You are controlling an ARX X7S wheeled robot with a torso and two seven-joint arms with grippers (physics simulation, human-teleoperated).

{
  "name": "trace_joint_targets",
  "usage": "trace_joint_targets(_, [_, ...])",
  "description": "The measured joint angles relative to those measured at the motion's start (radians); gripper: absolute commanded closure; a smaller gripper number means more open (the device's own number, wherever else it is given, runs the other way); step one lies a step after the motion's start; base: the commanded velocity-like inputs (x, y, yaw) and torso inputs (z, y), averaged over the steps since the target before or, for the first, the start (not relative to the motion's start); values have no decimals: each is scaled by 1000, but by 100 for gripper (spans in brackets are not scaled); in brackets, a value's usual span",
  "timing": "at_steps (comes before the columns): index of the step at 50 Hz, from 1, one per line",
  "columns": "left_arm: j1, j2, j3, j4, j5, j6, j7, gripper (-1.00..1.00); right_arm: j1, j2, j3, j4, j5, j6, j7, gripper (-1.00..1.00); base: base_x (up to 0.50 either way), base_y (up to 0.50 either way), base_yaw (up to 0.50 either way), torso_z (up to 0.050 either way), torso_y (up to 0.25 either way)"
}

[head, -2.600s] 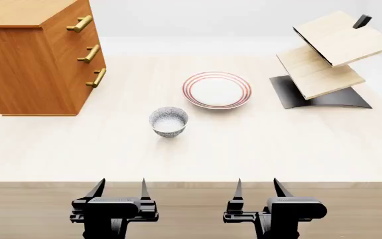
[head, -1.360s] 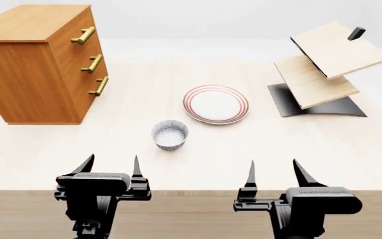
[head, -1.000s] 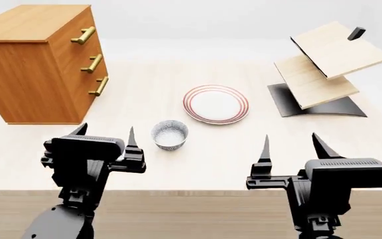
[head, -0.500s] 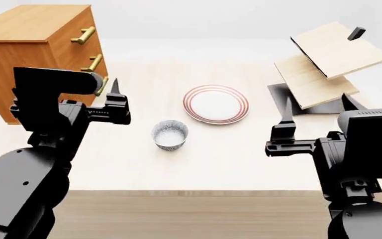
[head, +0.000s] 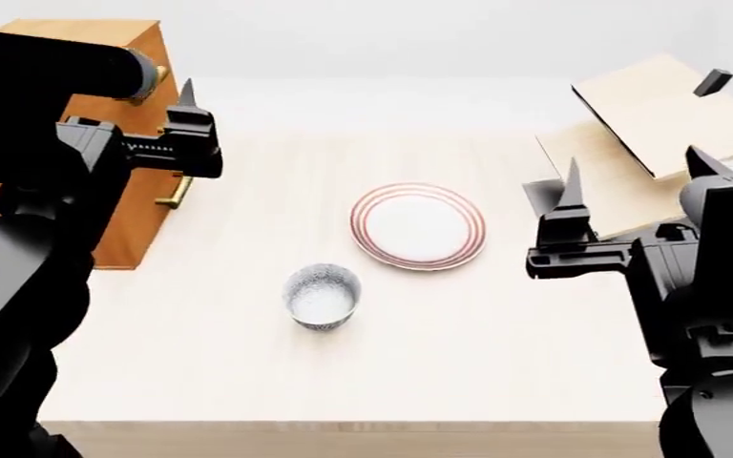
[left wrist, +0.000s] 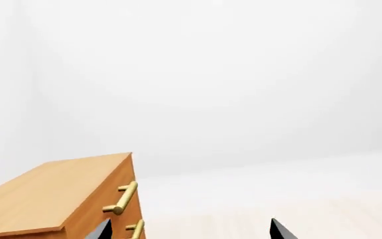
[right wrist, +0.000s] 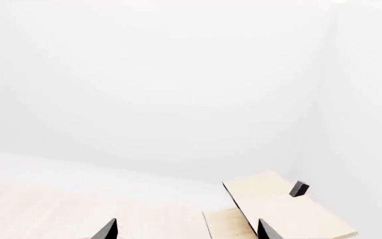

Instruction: Open the top drawer of the cabinet and put the bowl in it.

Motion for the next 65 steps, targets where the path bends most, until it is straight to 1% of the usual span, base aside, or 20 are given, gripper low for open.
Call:
trace_joint_targets(18, [-41, -13, 10, -5, -7, -12, -6, -100, 13, 18, 9, -2, 26, 9, 17, -100, 500, 0, 0, 0, 0])
trace_joint_targets(41, [-48, -16, 19, -35, -9, 11, -13, -100, 10, 27, 16, 15, 49, -11, 36, -100, 500, 0, 0, 0, 2])
trace_joint_targets(48, [-48, -25, 29, -44, -6, 20, -15, -100, 6, 29, 14, 17, 53, -17, 43, -100, 38, 0, 0, 0, 0])
trace_joint_targets(55, [-68, -66, 103, -88, 30, 57, -18, -100, 1, 29, 11, 25, 56, -28, 51, -100, 0, 0, 0, 0, 0])
trace_joint_targets(65, [-125, -158, 310, -190, 130, 141, -20, -100, -12, 29, 2, 39, 58, -50, 60, -100, 0, 0, 0, 0, 0])
